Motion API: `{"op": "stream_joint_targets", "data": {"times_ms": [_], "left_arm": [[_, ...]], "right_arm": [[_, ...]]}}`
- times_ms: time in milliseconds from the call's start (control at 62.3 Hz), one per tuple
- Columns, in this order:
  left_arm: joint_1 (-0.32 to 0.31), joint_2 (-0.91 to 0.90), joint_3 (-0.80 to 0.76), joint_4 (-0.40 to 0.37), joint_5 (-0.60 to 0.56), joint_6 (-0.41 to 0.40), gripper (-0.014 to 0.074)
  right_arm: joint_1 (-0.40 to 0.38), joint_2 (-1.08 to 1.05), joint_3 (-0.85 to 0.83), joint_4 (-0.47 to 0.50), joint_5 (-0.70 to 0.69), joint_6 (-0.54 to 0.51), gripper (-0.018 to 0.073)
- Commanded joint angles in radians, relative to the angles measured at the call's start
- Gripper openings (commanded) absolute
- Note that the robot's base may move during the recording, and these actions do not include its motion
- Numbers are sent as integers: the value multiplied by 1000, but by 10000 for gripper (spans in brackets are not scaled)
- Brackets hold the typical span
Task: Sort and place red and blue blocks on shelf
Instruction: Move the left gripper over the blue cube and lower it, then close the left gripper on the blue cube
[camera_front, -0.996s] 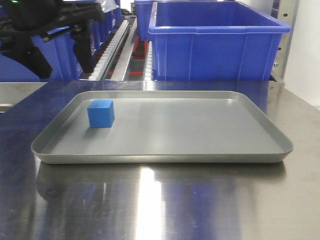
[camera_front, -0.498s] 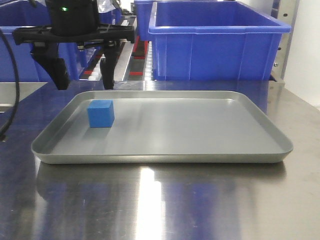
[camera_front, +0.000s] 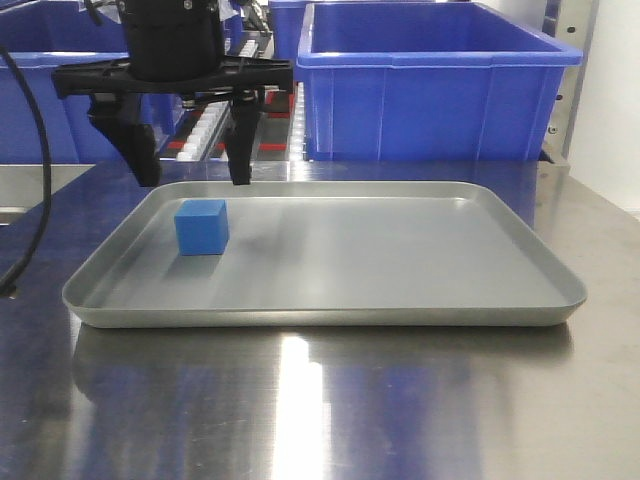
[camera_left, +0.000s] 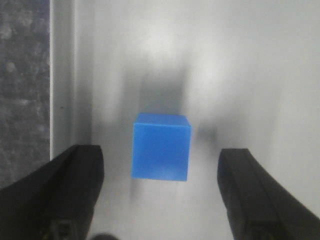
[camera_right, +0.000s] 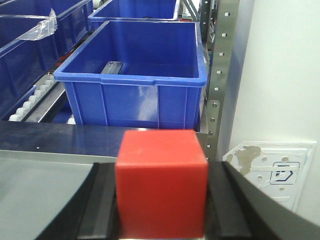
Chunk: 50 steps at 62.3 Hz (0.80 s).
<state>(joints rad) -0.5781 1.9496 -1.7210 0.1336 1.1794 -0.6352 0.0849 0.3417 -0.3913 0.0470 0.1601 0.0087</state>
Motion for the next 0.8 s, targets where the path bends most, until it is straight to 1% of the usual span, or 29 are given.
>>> {"op": "stream_joint_targets", "data": {"times_ms": [0, 177, 305, 787], "left_arm": [[-4, -43, -34, 7, -19, -10, 514], [-4, -32, -34, 12, -21, -3, 514], [-4, -11, -34, 10, -21, 21, 514], [1, 29, -32, 5, -45, 21, 513]], "right_arm": [[-8, 6, -29, 1, -81, -9, 44], [-8, 6, -29, 1, -81, -9, 44], [-8, 6, -29, 1, -81, -9, 44], [-8, 6, -29, 1, -80, -9, 44]]}}
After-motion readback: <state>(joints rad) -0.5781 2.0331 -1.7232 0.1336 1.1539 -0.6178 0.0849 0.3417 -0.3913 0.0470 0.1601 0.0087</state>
